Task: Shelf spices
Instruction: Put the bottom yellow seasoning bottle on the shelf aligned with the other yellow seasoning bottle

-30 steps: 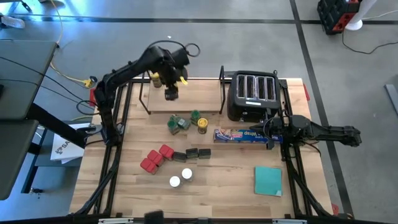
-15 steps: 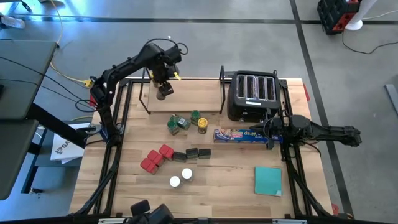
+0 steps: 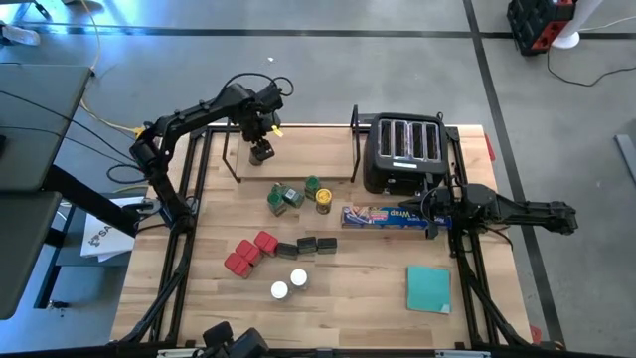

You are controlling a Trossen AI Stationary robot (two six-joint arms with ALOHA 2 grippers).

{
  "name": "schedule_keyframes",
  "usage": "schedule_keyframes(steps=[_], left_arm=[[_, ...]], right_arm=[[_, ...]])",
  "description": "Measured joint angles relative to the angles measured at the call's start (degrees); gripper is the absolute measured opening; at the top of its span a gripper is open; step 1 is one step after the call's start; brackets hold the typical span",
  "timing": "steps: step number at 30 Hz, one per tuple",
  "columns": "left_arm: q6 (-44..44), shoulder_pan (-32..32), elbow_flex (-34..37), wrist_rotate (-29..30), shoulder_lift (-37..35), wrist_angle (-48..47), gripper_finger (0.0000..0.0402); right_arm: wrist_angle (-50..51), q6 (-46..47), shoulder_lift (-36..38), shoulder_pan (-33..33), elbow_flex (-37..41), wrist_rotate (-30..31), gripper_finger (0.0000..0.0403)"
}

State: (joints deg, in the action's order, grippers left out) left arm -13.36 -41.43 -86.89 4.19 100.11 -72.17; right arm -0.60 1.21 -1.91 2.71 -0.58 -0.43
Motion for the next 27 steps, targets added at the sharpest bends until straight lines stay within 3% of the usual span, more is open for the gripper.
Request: schedule_keyframes(steps=[11, 27], left_arm=[[-2.47, -1.3, 2.95, 1.72, -4.7, 3.49, 0.0246], [-2.76, -3.63, 2.95, 3.91, -4.89, 3.71, 0.0255]], right_arm=[[0.02, -0.01, 0.0, -0.01, -0.01, -0.01, 0.0], [0.0, 0.0, 0.0, -0.01, 0.0, 0.0, 0.0]])
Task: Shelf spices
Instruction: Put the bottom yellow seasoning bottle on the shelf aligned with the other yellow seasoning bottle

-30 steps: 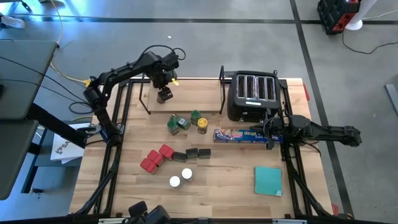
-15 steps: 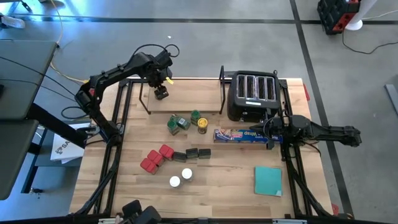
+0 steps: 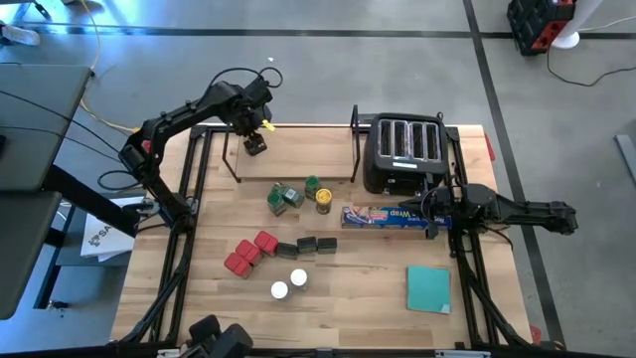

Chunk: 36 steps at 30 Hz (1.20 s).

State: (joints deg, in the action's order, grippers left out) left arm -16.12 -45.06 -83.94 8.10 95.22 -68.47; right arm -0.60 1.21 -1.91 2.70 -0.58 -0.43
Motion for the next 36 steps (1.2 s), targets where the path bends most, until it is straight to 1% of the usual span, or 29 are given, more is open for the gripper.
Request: schedule_keyframes(steps=[5, 13, 17, 22, 27, 29, 32, 34, 36], left_arm=[[0.45, 0.02, 0.01, 0.0, 0.0, 0.0, 0.0263], [0.54, 0.02, 0.0, 0.2, 0.0, -0.57, 0.0296], [0.52, 0.15, 0.0, 2.61, -0.37, -0.67, 0.0299], [0.39, 1.47, 0.0, 6.27, -2.69, -0.68, 0.0299], [1.33, 3.0, -0.02, 6.61, -6.1, -0.59, 0.0299], [2.43, 3.62, -0.02, 5.3, -7.05, -0.64, 0.0298], [3.87, 4.02, -0.02, -0.65, -7.65, -1.07, 0.0291], [4.33, 4.17, 0.08, -4.12, -7.36, -1.41, 0.0278], [4.52, 4.39, 1.22, -5.59, -6.82, -1.17, 0.0258]], right_arm=[[0.02, 0.0, 0.0, 0.02, 0.0, -0.02, 0.0], [0.02, 0.0, 0.0, 0.02, 0.0, 0.0, 0.0], [0.01, -0.01, 0.0, 0.01, 0.0, -0.01, 0.0], [0.0, 0.0, 0.0, 0.02, 0.0, 0.0, 0.0], [0.0, -0.01, 0.01, 0.02, 0.0, -0.02, 0.0], [0.02, -0.01, 0.02, 0.02, 0.0, -0.01, 0.0], [0.01, 0.0, 0.01, 0.01, 0.0, -0.01, 0.0], [0.02, 0.0, 0.01, 0.0, -0.01, -0.02, 0.0], [0.02, 0.0, 0.02, 0.0, -0.02, -0.02, 0.0]])
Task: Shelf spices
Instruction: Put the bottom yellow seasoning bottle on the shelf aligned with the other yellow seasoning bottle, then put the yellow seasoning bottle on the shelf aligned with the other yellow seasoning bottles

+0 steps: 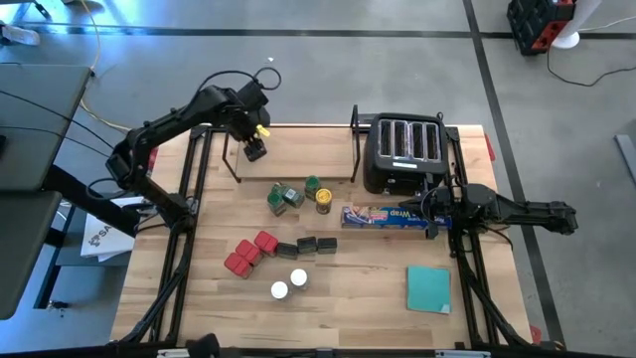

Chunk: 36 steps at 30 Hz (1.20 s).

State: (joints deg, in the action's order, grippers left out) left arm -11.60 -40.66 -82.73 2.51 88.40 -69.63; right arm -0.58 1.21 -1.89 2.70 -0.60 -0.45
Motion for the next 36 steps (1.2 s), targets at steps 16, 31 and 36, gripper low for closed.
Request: schedule_keyframes(steps=[16, 31, 36], left_arm=[[-1.97, -0.62, 5.87, 8.49, 3.87, 3.02, 0.0108], [-0.17, 3.67, 1.9, 7.06, 1.74, -2.18, 0.0097], [-3.74, 10.54, 1.22, -4.75, 0.58, 8.46, 0.0097]], right_arm=[[-0.02, 0.0, 0.0, 0.02, 0.02, 0.0, 0.0], [-0.01, 0.0, 0.0, 0.02, 0.02, 0.01, 0.0], [-0.01, 0.0, 0.0, 0.02, 0.02, 0.0, 0.0]])
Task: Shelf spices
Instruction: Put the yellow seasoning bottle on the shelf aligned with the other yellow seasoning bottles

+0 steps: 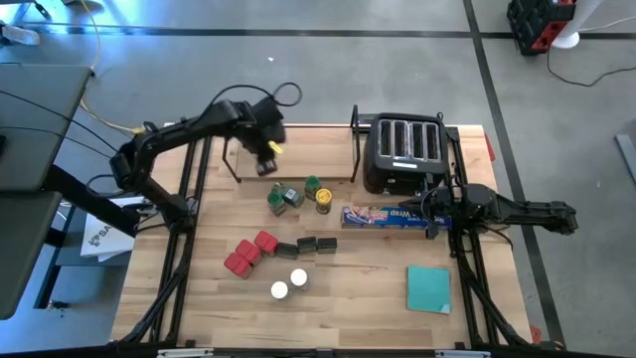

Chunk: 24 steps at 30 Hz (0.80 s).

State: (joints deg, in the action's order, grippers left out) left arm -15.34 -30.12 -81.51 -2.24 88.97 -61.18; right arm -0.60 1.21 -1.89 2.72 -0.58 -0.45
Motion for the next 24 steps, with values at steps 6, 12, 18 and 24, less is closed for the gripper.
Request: schedule_keyframes(steps=[6, 12, 18, 24], left_arm=[[0.09, 8.99, 2.12, -5.96, 1.51, 24.48, 0.0097], [-0.8, 14.98, 0.5, -5.58, 6.75, 30.62, 0.0104], [-0.61, 18.74, -7.87, -5.69, 14.98, 22.25, 0.0167], [-0.14, 19.64, -15.96, -1.83, 22.83, 13.71, 0.0247]], right_arm=[[0.01, 0.0, 0.0, -0.01, -0.01, 0.01, 0.0], [0.02, 0.0, -0.02, -0.02, 0.0, 0.02, 0.0], [0.01, 0.0, 0.0, 0.0, 0.0, 0.0, 0.0], [-0.01, 0.0, -0.02, -0.02, 0.0, 0.0, 0.0]])
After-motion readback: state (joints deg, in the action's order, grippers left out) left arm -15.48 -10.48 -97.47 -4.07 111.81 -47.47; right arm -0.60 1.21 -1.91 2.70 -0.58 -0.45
